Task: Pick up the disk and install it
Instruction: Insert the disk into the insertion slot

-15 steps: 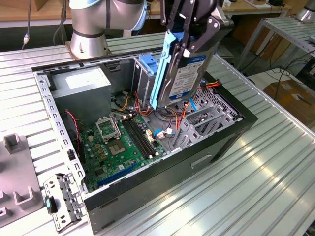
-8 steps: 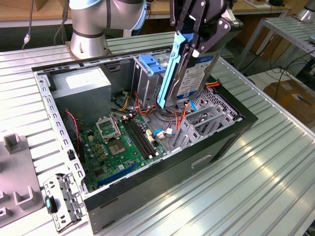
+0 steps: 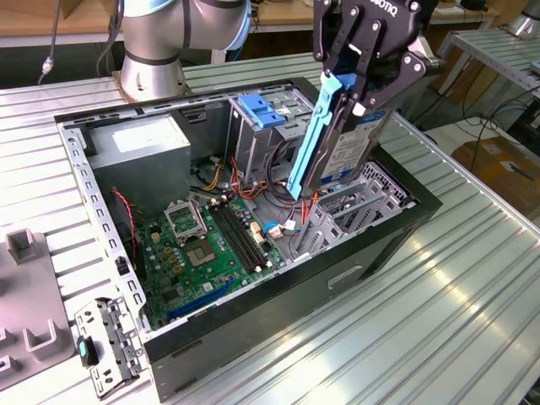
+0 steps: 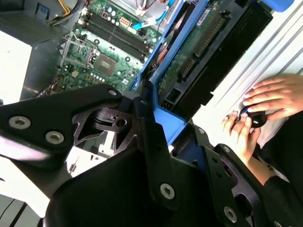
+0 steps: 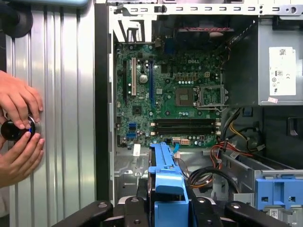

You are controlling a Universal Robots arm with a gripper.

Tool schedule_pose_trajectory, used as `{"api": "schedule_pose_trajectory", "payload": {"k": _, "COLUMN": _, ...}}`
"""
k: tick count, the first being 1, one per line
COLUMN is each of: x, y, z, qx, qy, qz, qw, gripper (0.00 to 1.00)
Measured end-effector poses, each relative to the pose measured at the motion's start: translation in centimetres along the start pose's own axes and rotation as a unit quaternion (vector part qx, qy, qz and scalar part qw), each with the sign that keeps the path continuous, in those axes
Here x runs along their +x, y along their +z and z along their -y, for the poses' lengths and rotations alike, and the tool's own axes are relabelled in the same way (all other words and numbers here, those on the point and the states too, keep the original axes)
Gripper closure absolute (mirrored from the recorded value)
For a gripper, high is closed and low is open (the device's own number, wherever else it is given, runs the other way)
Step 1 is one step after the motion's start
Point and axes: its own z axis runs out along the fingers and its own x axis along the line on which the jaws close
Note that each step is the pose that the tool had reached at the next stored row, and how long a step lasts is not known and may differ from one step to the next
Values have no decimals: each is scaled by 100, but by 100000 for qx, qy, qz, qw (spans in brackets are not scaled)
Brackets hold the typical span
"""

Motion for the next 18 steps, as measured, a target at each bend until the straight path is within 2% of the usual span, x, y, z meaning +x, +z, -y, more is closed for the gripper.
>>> {"api": "schedule_pose_trajectory", "payload": {"k": 2, "x": 1, "y": 9, "z": 74, "qx": -5, "qy": 5, "qz": -13, "qw": 100000, "gripper": 63}}
{"api": "schedule_pose_trajectory", "payload": {"k": 5, "x": -1, "y": 36, "z": 271, "qx": -2, "qy": 6, "qz": 2, "qw": 100000, "gripper": 63}}
{"api": "schedule_pose_trajectory", "payload": {"k": 10, "x": -4, "y": 65, "z": 462, "qx": -5, "qy": 2, "qz": -4, "qw": 100000, "gripper": 63}}
{"api": "schedule_pose_trajectory", "payload": {"k": 13, "x": -5, "y": 74, "z": 512, "qx": -5, "qy": 0, "qz": -10, "qw": 100000, "gripper": 63}}
{"api": "schedule_pose_trajectory", "payload": {"k": 18, "x": -5, "y": 76, "z": 517, "qx": -2, "qy": 2, "qz": -2, "qw": 100000, "gripper": 63}}
